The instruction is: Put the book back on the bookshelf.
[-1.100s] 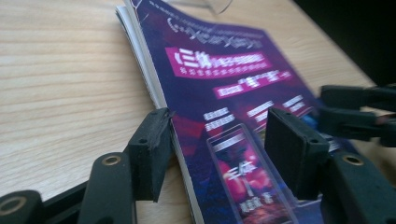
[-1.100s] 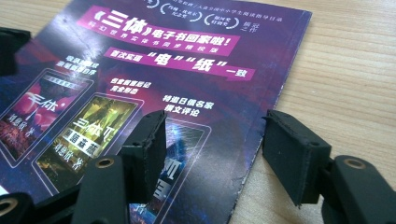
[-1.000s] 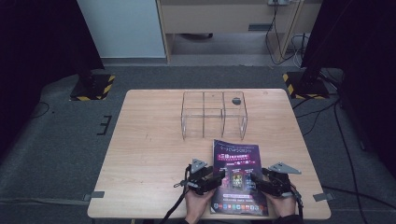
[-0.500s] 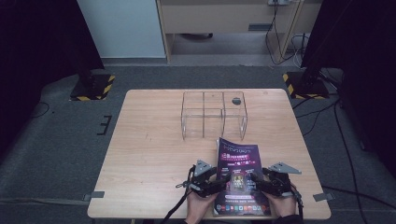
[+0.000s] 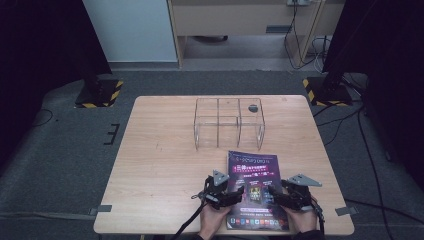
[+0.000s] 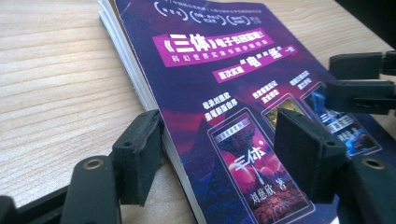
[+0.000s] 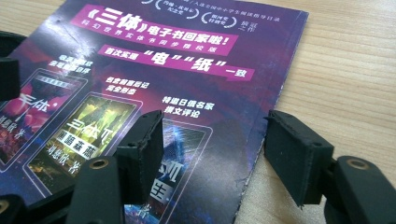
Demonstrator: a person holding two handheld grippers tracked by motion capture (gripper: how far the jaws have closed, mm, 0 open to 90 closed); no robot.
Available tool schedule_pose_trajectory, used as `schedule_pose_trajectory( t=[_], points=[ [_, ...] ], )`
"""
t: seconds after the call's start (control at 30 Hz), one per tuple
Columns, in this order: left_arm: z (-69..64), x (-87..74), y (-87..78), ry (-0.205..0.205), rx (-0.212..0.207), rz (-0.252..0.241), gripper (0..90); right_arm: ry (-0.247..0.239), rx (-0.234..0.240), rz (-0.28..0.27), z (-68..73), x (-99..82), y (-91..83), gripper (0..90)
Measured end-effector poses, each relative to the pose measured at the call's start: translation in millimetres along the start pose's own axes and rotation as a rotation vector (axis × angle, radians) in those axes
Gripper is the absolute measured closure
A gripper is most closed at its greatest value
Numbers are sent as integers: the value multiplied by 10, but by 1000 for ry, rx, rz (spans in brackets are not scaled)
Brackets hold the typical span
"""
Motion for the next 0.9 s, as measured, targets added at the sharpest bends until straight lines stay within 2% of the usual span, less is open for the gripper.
schedule_pose_trajectory(
  t=[0.23, 0.27, 0.3, 0.33, 0.4, 0.43, 0.5, 0.6, 0.63, 0.67, 0.7, 0.8, 0.83, 0.9],
  points=[
    [53, 35, 76, -14, 17, -3, 320, 1, 1, 1, 3, -1, 0, 375],
    [69, 54, 90, -16, 36, -7, 317, -1, 0, 0, 2, 0, 1, 375],
    [69, 54, 90, -16, 36, -7, 313, -1, 0, 0, 2, -1, 1, 374],
    [88, 70, 103, -10, 71, -12, 310, -2, 0, 0, 2, 0, 1, 374],
    [88, 77, 109, -12, 74, -13, 309, -3, -1, 0, 2, -1, 1, 374],
    [70, 81, 113, -20, 53, -9, 310, -5, 0, 0, 2, -1, 0, 374],
    [59, 87, 113, -51, 47, -17, 318, -4, -3, 1, 2, -2, 1, 374],
    [55, 92, 87, -67, 27, -37, 338, -7, -1, 2, 3, -4, -1, 373],
    [40, 106, 24, -77, -10, -66, 349, -5, -1, 1, 3, -2, 0, 373],
    [40, 106, 24, -77, -10, -66, 354, -5, -1, 1, 3, -2, 0, 373],
    [-11, 129, -44, -78, -61, -96, 358, -5, 0, 1, 3, -2, 0, 373],
    [-82, 134, -92, -62, -100, -107, 371, -4, 2, 1, 3, -2, 0, 373],
    [-149, 112, -100, -37, -121, -95, 374, -1, 2, 1, 4, -1, 0, 371],
    [-193, 57, -57, -12, -125, -56, 387, -5, 3, 1, 4, -2, 0, 368]
  ],
)
Point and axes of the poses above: each handheld gripper's, and its own axes: y roughly forward along the jaws, x roughly out of its top, z roughly to its left, the point moved 8 cm from there along y, roughly forward along the jaws, and after that the axes turned 13 degrees about z, right-handed, at the moved point
